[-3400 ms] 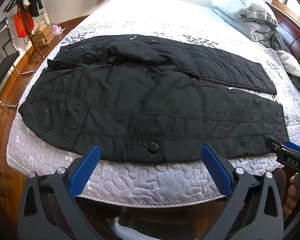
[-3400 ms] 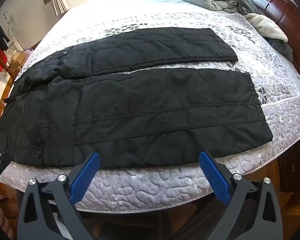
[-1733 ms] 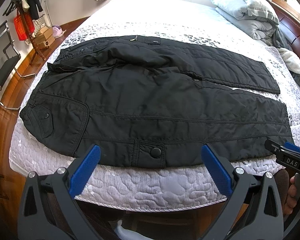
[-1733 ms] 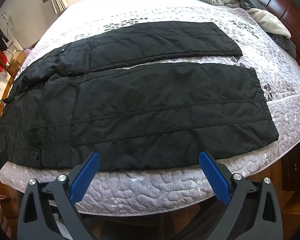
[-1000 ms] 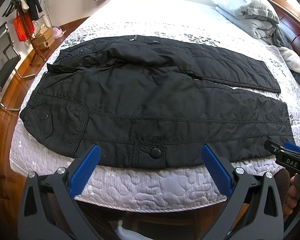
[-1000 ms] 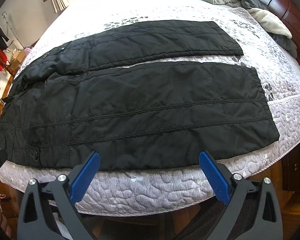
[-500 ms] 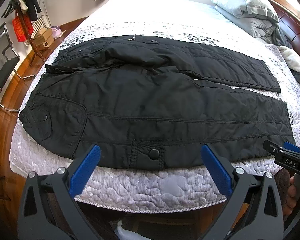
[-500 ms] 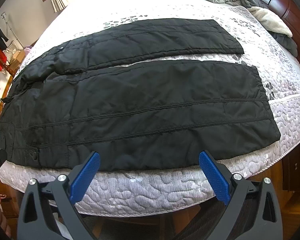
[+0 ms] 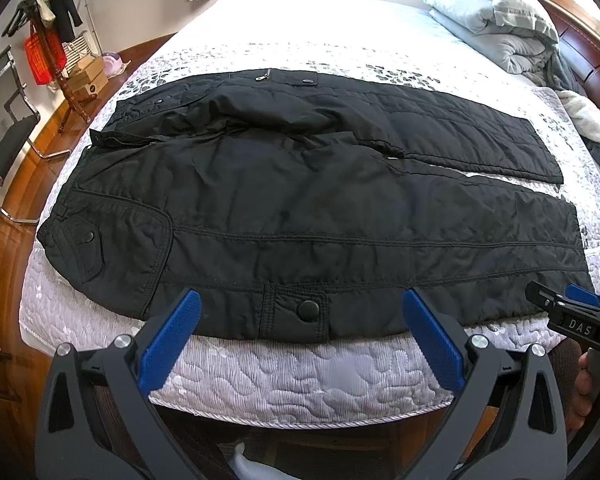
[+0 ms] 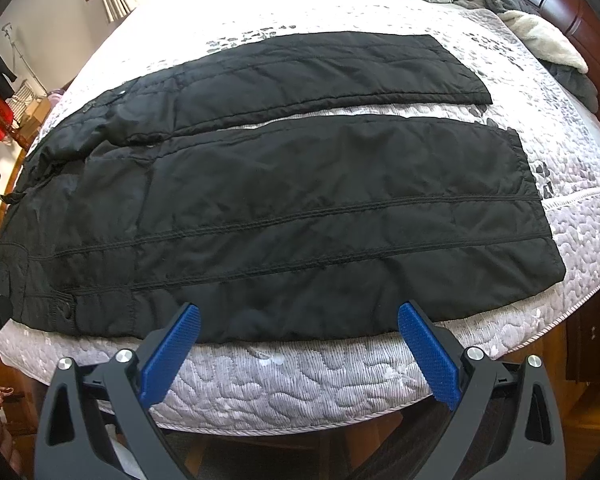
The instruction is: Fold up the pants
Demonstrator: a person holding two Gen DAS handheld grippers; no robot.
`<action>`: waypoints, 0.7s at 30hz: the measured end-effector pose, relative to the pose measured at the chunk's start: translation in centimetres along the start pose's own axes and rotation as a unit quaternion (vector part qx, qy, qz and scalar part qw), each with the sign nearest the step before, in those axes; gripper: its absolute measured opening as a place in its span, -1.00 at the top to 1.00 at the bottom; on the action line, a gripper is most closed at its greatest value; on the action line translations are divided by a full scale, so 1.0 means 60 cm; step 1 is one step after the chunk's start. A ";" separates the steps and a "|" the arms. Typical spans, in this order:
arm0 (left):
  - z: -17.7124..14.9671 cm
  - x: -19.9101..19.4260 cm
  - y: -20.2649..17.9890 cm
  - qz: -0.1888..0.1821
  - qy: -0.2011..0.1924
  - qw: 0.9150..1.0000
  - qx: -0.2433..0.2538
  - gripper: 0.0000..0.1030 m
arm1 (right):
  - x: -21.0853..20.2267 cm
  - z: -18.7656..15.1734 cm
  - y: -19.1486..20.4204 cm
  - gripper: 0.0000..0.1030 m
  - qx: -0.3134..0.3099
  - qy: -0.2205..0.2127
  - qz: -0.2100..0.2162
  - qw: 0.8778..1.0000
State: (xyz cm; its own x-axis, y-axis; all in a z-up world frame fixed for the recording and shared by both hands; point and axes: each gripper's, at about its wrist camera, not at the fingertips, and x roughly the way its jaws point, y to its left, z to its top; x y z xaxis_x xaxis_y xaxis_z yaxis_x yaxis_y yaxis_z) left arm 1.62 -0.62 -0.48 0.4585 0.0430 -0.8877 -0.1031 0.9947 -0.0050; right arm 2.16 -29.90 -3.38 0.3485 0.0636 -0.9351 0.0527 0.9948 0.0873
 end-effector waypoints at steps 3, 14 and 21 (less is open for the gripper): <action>0.005 0.009 -0.002 -0.001 0.006 1.000 0.002 -0.95 | 0.004 0.008 -0.003 -0.93 -0.007 0.004 0.011 1.000; 0.123 0.081 -0.045 0.006 0.012 0.999 0.029 -0.95 | 0.057 0.239 -0.099 -0.93 -0.050 -0.008 0.026 0.998; 0.280 0.154 -0.085 -0.035 0.010 0.996 0.077 -0.95 | 0.146 0.430 -0.037 -0.93 -0.238 0.032 0.121 0.963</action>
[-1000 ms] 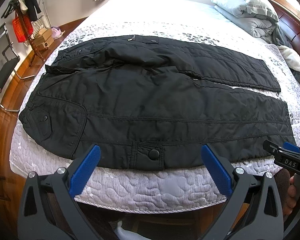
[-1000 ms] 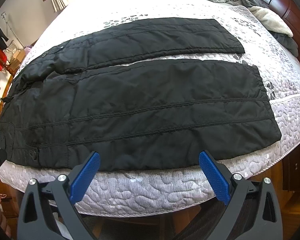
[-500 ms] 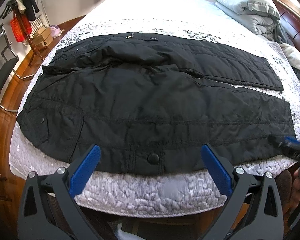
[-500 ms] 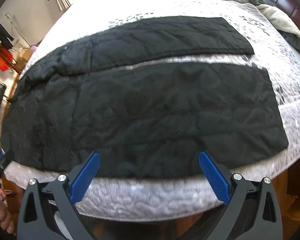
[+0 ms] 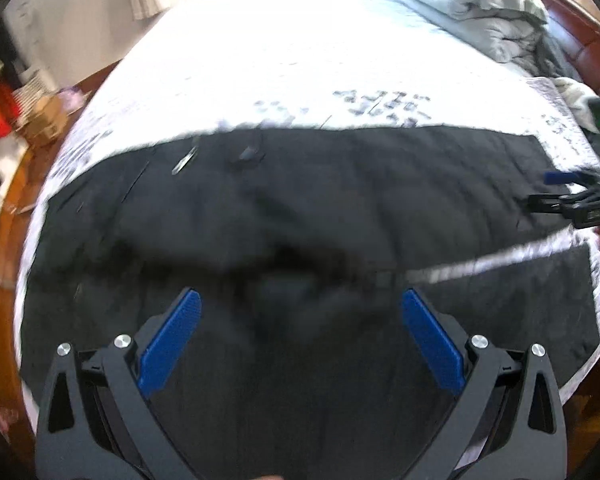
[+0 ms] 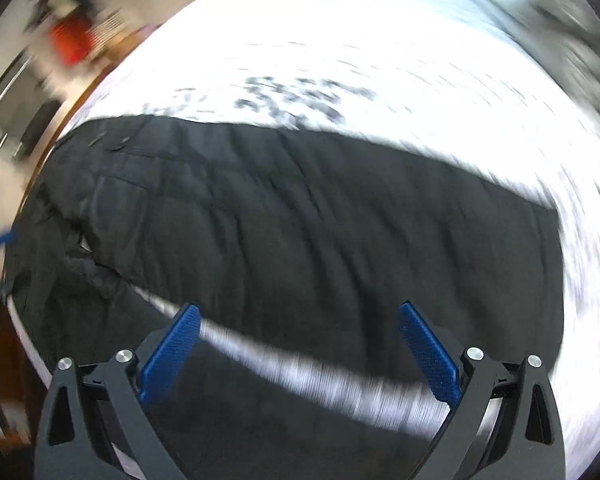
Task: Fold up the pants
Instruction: 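Grasp the hem of one pant leg with the right gripper while the left gripper grasps the other hem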
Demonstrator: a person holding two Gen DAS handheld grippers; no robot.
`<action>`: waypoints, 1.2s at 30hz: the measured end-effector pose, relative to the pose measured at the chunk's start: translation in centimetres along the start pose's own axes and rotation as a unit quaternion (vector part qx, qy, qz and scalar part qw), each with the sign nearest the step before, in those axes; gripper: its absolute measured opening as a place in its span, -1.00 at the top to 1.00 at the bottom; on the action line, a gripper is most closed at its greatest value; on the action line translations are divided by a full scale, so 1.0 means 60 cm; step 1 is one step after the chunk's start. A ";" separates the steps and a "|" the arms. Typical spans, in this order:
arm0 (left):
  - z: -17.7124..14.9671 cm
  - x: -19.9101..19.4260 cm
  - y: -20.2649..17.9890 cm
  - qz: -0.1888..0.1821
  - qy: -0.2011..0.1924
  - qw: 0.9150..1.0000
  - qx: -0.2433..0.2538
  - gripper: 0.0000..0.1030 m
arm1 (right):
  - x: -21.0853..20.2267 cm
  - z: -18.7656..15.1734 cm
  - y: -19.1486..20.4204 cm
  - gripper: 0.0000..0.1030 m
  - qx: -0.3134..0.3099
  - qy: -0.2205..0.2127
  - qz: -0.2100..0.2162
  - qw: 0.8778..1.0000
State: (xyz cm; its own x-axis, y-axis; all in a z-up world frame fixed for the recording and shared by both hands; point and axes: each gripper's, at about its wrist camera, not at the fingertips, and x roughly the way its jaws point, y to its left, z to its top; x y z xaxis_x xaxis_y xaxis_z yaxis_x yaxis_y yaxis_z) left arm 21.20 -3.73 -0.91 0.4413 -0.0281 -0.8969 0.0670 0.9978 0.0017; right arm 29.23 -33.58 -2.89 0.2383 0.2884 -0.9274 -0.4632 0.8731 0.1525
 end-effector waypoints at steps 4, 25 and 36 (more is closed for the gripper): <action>0.101 0.061 0.003 -0.022 0.014 0.999 0.026 -0.95 | 0.046 0.093 0.001 -0.93 -0.083 0.023 0.039 0.995; 0.303 0.271 -0.027 -0.190 0.087 0.939 0.272 -0.95 | 0.216 0.217 -0.043 -0.78 -0.213 0.159 0.127 0.956; 0.295 0.269 -0.094 -0.254 0.135 0.886 0.364 -0.95 | 0.076 0.137 -0.017 0.83 -0.268 0.065 0.097 0.956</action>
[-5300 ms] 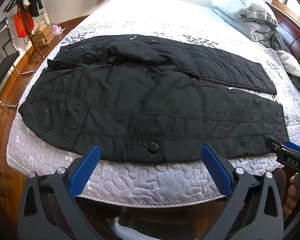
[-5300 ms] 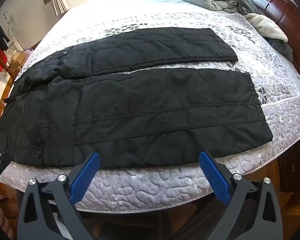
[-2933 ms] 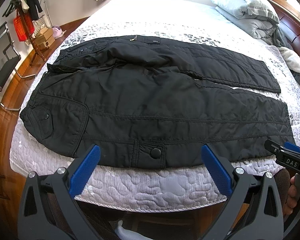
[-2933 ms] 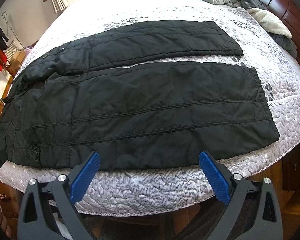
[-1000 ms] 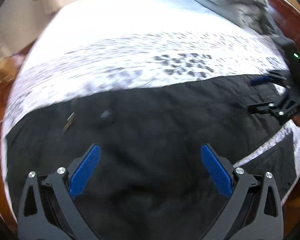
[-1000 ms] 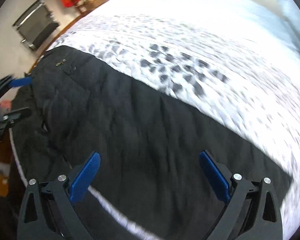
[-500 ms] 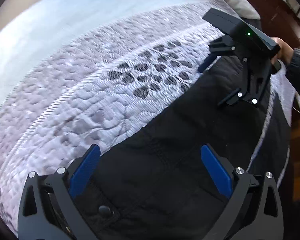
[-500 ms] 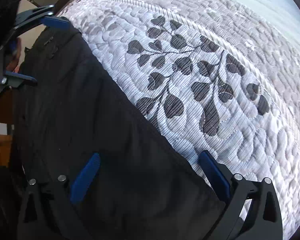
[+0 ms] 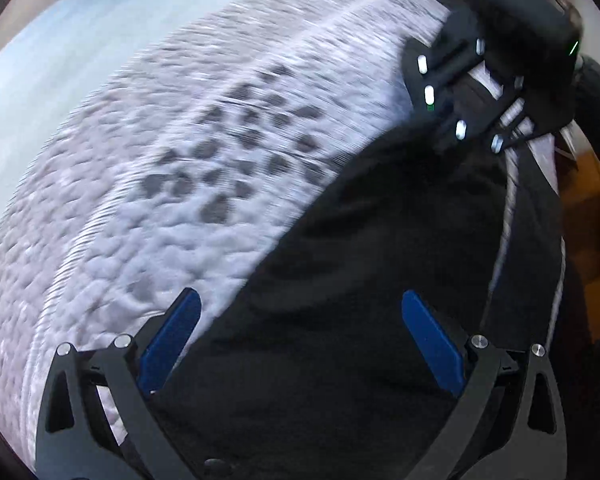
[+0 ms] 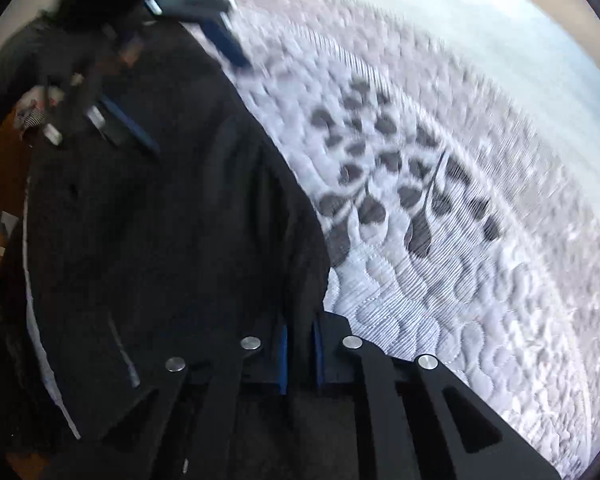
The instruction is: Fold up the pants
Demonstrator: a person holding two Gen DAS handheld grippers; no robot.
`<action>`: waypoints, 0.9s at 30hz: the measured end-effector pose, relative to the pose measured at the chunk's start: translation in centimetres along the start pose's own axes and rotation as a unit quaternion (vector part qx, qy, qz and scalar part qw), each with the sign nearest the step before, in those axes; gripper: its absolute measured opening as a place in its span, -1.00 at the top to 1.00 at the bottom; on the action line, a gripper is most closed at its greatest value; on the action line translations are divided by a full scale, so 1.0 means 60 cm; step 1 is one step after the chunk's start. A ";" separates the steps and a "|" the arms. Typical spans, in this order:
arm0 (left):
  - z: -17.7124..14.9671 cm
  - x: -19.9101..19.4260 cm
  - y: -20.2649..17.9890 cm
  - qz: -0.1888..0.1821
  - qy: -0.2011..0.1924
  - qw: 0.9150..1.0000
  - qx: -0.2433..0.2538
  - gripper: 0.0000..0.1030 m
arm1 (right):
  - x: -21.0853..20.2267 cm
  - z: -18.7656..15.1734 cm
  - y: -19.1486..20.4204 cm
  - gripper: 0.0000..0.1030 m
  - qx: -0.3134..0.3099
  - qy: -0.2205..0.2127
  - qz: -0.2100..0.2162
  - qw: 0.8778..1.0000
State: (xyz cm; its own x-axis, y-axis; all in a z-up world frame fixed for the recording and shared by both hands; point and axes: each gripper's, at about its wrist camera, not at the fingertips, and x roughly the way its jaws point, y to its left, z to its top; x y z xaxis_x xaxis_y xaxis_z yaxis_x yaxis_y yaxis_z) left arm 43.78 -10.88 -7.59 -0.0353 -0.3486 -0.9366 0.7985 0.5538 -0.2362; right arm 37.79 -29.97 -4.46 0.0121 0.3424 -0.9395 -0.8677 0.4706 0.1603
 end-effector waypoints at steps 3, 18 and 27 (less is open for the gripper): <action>0.006 0.015 -0.016 -0.006 0.021 0.999 0.027 -0.95 | -0.054 -0.022 0.020 0.83 0.000 -0.048 -0.018 0.999; -0.026 0.014 -0.016 -0.021 0.069 0.997 -0.010 0.16 | -0.107 -0.058 0.068 0.82 0.020 -0.125 -0.056 0.990; -0.105 -0.052 -0.085 0.070 -0.015 0.992 -0.101 0.64 | -0.077 -0.082 0.071 0.80 0.128 -0.157 -0.062 0.977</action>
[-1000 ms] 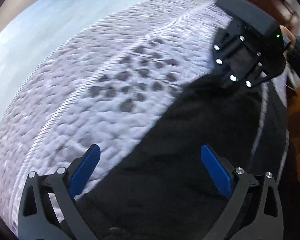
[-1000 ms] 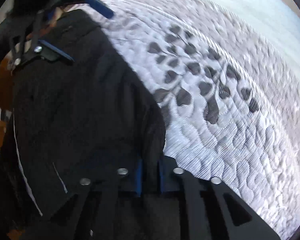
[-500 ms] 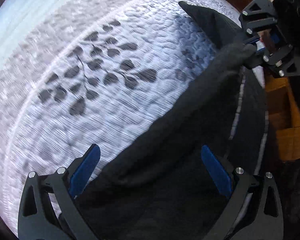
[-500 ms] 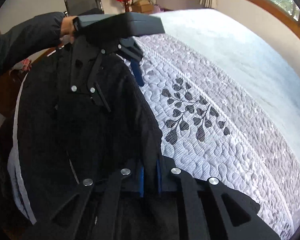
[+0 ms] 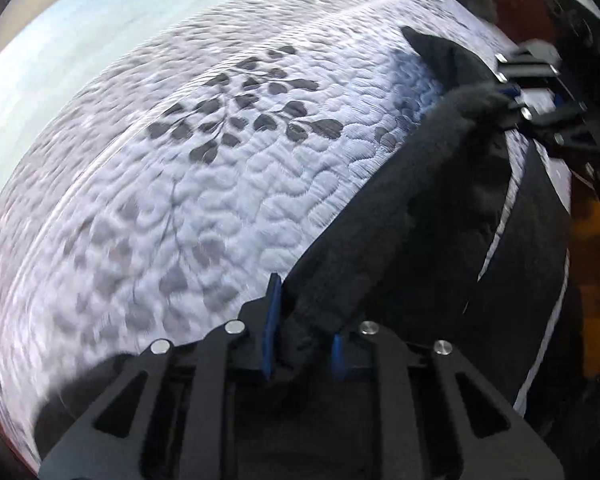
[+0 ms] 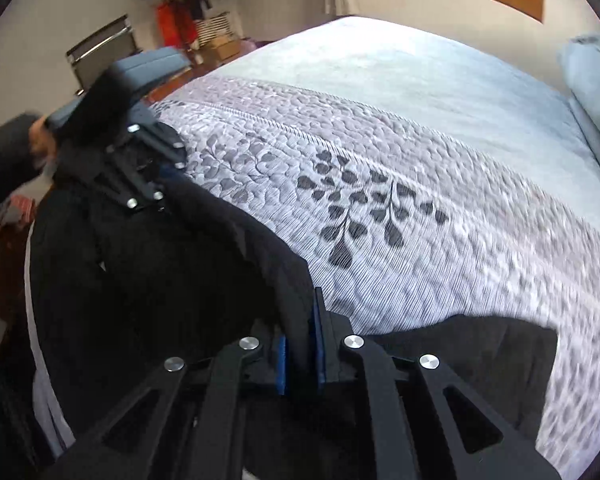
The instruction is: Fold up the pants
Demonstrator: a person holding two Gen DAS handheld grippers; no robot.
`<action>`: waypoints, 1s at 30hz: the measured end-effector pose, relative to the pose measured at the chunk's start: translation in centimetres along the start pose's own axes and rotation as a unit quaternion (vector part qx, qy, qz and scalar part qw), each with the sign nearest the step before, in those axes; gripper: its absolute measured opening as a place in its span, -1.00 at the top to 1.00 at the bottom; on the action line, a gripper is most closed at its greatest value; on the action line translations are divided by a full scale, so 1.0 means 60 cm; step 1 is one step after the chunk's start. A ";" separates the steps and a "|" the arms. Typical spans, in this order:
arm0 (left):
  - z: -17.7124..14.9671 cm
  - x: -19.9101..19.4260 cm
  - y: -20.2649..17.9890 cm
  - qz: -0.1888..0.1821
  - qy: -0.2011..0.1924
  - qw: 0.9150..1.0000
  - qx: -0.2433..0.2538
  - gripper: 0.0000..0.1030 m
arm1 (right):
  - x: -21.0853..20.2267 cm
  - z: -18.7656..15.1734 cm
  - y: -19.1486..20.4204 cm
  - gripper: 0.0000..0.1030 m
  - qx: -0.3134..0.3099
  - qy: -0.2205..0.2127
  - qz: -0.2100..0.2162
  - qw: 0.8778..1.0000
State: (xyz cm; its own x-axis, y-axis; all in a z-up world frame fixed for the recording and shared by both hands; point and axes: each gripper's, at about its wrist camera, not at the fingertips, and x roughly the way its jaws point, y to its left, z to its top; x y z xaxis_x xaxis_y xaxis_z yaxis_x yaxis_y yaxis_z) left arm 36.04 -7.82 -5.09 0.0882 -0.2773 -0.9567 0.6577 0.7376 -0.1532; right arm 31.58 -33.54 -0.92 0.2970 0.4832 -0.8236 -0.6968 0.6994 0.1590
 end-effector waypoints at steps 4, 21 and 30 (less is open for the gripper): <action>-0.041 -0.034 -0.045 0.030 -0.031 0.998 -0.054 0.67 | -0.029 -0.028 0.031 0.80 0.045 0.000 -0.020 0.999; -0.220 -0.131 -0.237 0.064 -0.129 0.984 -0.101 0.69 | -0.160 -0.176 0.192 0.74 0.076 -0.039 -0.057 0.995; -0.300 -0.111 -0.326 0.080 -0.133 0.978 -0.141 0.69 | -0.168 -0.264 0.235 0.74 0.123 -0.032 -0.046 0.991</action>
State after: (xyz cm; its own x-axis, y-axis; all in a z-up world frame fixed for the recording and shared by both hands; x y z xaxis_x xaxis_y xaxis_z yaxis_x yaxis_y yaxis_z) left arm 9.11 -9.33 -0.15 0.3884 -0.2670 -0.8820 0.3904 0.9146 -0.1049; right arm 8.43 -36.89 1.04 0.3979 0.4386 -0.8058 -0.4879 0.8450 0.2191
